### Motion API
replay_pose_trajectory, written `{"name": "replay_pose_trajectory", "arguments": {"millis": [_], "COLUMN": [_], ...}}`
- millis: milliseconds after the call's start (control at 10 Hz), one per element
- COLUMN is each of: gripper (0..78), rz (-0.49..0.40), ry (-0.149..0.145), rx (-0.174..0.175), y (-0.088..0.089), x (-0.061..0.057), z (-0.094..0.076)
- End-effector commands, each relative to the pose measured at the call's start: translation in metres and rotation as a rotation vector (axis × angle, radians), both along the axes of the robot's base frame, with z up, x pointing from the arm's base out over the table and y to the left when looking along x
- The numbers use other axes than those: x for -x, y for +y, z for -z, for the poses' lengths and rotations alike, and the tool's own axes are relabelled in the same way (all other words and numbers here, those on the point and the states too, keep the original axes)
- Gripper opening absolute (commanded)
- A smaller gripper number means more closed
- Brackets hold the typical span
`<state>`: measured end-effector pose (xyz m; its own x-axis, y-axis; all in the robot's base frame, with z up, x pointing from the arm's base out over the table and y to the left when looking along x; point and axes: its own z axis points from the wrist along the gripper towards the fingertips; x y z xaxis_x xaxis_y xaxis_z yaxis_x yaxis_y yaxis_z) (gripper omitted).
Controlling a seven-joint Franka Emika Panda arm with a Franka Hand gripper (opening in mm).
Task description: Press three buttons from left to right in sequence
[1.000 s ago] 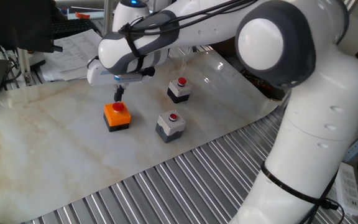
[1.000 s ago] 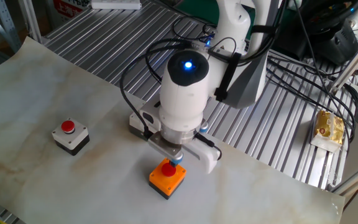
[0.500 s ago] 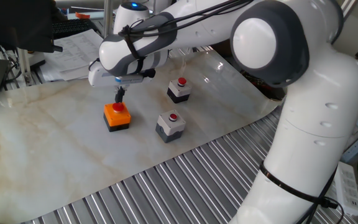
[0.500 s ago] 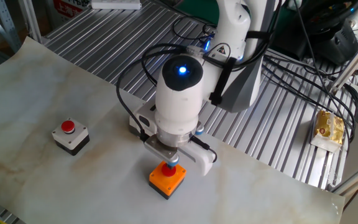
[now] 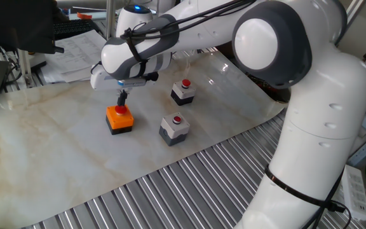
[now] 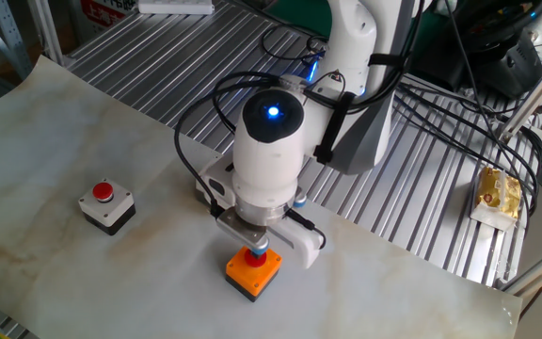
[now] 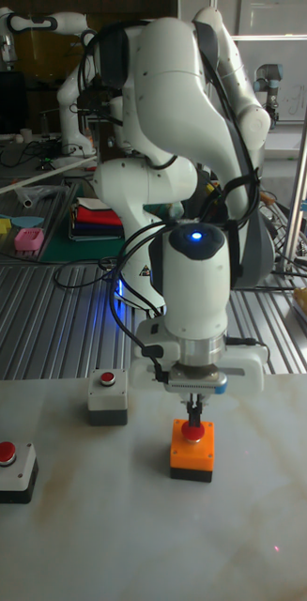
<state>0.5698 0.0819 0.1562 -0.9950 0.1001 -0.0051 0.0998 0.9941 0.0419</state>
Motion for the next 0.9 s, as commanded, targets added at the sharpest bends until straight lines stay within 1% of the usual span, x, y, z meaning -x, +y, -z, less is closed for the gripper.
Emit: {"name": "replay_pose_trajectory", "arguments": {"millis": [100,400,900], "gripper": [1.2,1.2,1.2], "rz": [0.002,-0.002,0.0], "ry": [-0.003,-0.004,-0.008], "rx": [-0.001,-0.001,0.0], "y": [-0.0003,-0.0029,-0.0021], "x": [-0.0017,-0.0022,0.0], "z": [0.0011,0.0042,0.006]}}
